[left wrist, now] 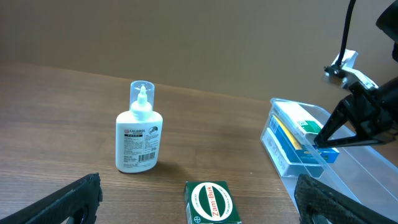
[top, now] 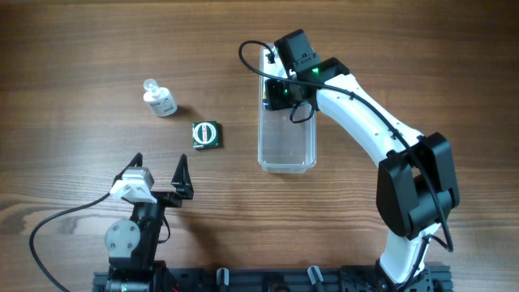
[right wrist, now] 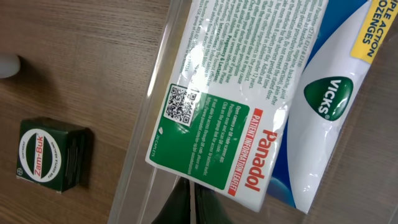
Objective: Pack container
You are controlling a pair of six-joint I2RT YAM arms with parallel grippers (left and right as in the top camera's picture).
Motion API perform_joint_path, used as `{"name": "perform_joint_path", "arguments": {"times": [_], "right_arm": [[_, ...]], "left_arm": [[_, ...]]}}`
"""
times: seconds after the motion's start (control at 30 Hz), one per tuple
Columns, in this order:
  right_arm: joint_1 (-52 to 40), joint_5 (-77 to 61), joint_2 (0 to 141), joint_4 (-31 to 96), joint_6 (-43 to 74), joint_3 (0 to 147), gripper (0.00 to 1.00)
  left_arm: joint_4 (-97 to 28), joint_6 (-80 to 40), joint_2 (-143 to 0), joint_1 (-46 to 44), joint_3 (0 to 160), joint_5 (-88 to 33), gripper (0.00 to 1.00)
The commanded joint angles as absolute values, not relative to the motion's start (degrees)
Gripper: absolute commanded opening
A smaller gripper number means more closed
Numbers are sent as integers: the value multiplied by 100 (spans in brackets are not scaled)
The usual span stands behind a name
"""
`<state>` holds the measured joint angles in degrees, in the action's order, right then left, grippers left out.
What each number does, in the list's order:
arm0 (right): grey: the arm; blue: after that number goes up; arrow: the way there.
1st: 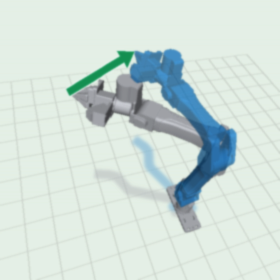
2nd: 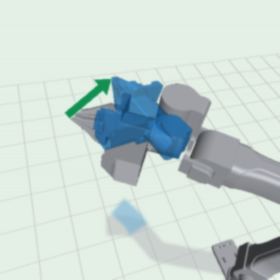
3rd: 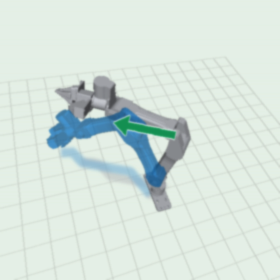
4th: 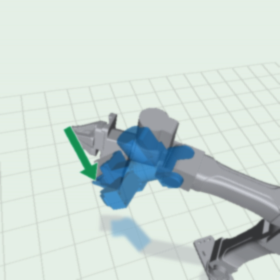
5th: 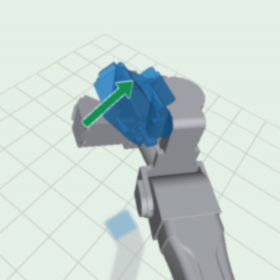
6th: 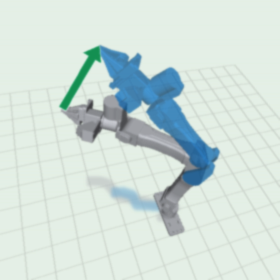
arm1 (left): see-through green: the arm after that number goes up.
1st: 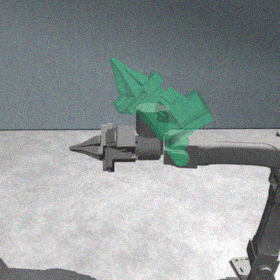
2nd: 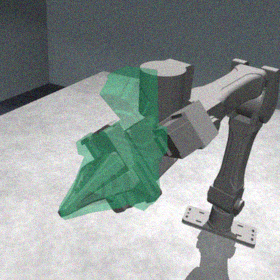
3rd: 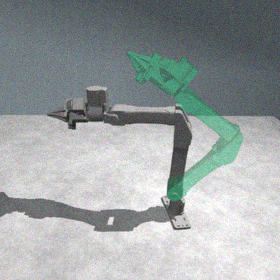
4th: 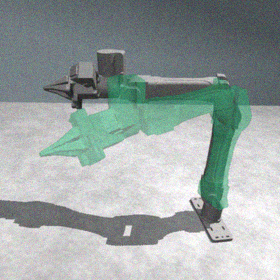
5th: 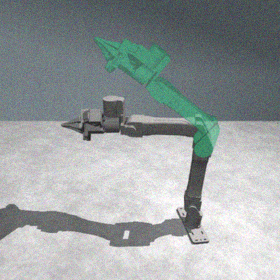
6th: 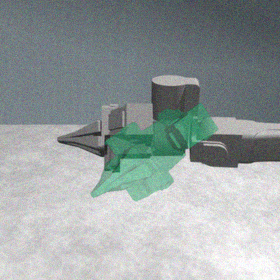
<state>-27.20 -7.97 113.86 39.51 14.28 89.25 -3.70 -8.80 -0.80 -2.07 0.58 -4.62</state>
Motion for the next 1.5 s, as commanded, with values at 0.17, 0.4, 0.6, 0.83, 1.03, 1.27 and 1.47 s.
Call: {"name": "perform_joint_path", "arguments": {"times": [0.17, 0.4, 0.6, 0.83, 1.03, 1.27, 1.47], "right_arm": [[-2749, -939, 11476, 3990, 1514, 8877, 4], [-2746, -1212, 11150, 4053, 1461, 8899, 4], [-2554, -113, 9992, 4794, 1199, 9343, 19], [-958, 969, 8805, 5083, 1219, 9358, 96], [939, 565, 9118, 5529, 1212, 9319, 100], [1579, 552, 9727, 5487, 1223, 9319, 100], [1599, 576, 10259, 5422, 1208, 9319, 100]], "left_arm": [[-395, -768, -38, -158, 34, -554, 100], [-395, -768, -38, -158, 34, -554, 100], [-395, -768, -38, -158, 34, -554, 100], [-395, -768, -38, -158, 34, -554, 100], [-395, -768, -38, -158, 34, -554, 100], [-392, -768, -38, -158, 34, -554, 100], [-395, -768, -38, -158, 34, -554, 100]]}}
